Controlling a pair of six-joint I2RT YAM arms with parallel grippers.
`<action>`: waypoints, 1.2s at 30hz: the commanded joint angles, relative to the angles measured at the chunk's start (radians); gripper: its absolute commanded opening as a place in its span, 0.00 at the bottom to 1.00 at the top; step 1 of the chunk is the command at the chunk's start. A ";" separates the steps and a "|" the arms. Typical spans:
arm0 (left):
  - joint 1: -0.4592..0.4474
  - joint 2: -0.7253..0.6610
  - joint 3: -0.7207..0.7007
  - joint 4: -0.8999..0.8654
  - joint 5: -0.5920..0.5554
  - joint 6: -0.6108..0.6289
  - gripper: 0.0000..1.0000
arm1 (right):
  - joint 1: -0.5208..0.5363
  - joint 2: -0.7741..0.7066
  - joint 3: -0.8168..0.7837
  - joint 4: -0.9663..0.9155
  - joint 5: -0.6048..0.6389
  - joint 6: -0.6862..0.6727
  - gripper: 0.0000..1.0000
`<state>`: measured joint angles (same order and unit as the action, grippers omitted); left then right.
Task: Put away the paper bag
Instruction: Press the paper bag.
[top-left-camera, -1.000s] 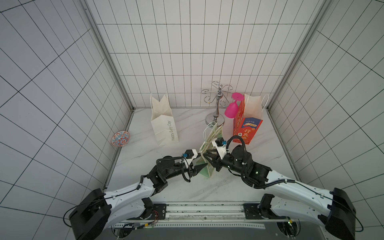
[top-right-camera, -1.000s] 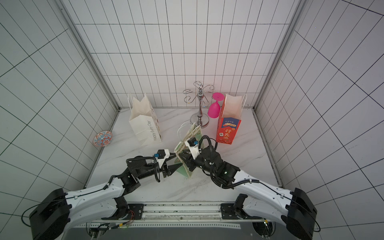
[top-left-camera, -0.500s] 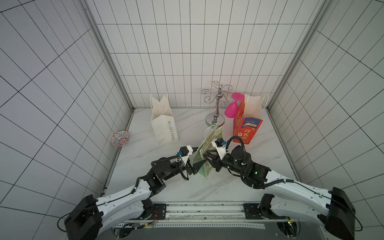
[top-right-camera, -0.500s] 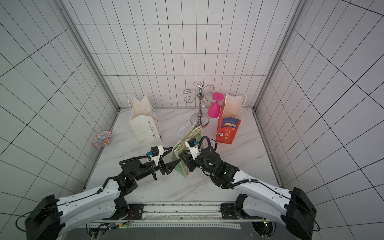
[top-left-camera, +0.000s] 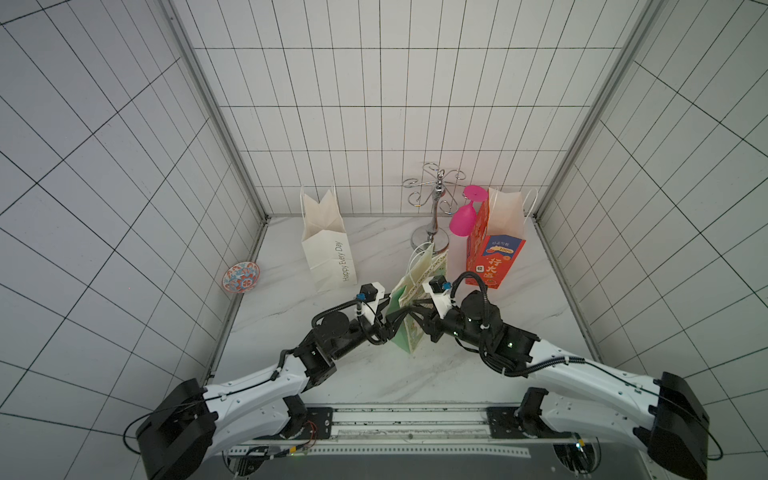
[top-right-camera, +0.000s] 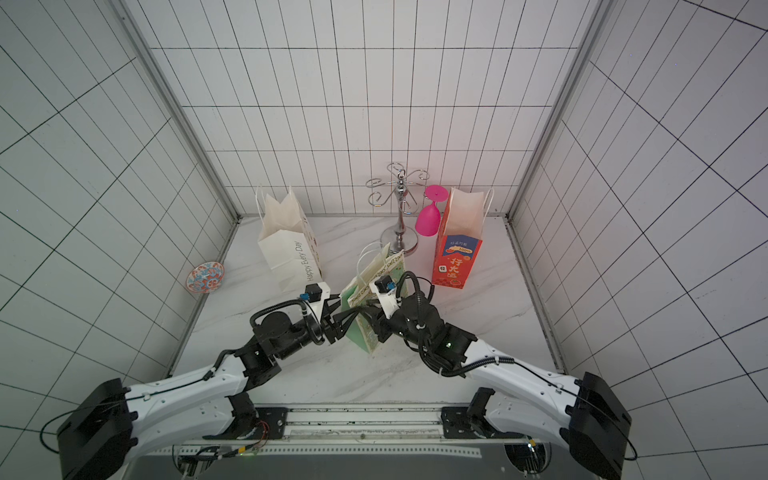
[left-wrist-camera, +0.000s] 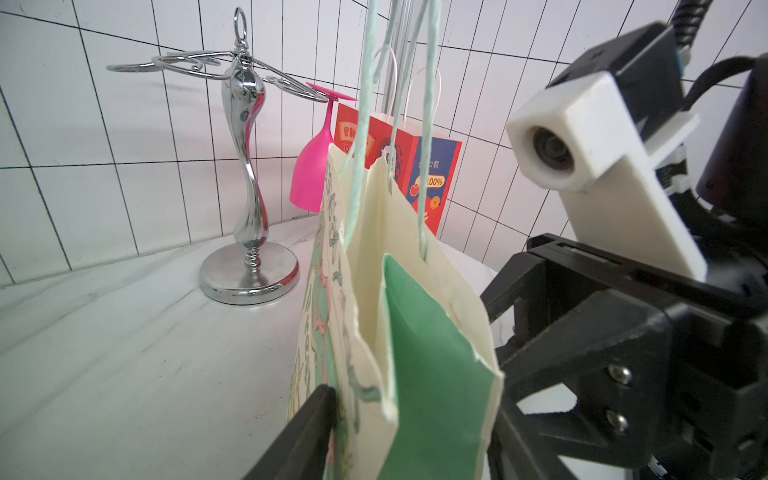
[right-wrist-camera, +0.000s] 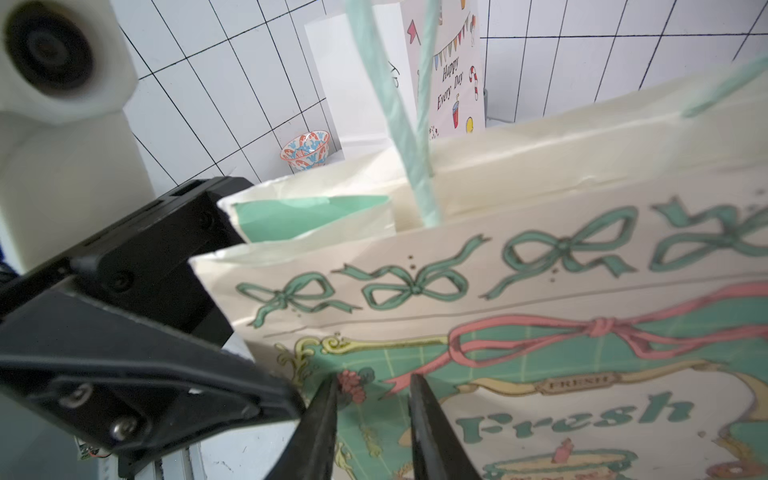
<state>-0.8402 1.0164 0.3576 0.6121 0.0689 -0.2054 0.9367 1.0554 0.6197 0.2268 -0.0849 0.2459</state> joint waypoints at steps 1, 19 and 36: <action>-0.003 0.012 0.007 0.070 -0.069 -0.057 0.56 | 0.011 0.021 -0.033 0.035 -0.015 0.000 0.32; -0.026 0.034 0.093 -0.038 -0.161 0.070 0.15 | -0.042 -0.143 0.051 -0.234 -0.072 -0.067 0.47; 0.511 -0.009 0.361 -0.358 0.845 0.229 0.00 | -0.620 -0.205 0.251 -0.512 -0.633 -0.340 0.82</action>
<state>-0.3519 1.0264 0.6846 0.3401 0.6624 -0.0681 0.3523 0.8322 0.7620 -0.2543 -0.5381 -0.0231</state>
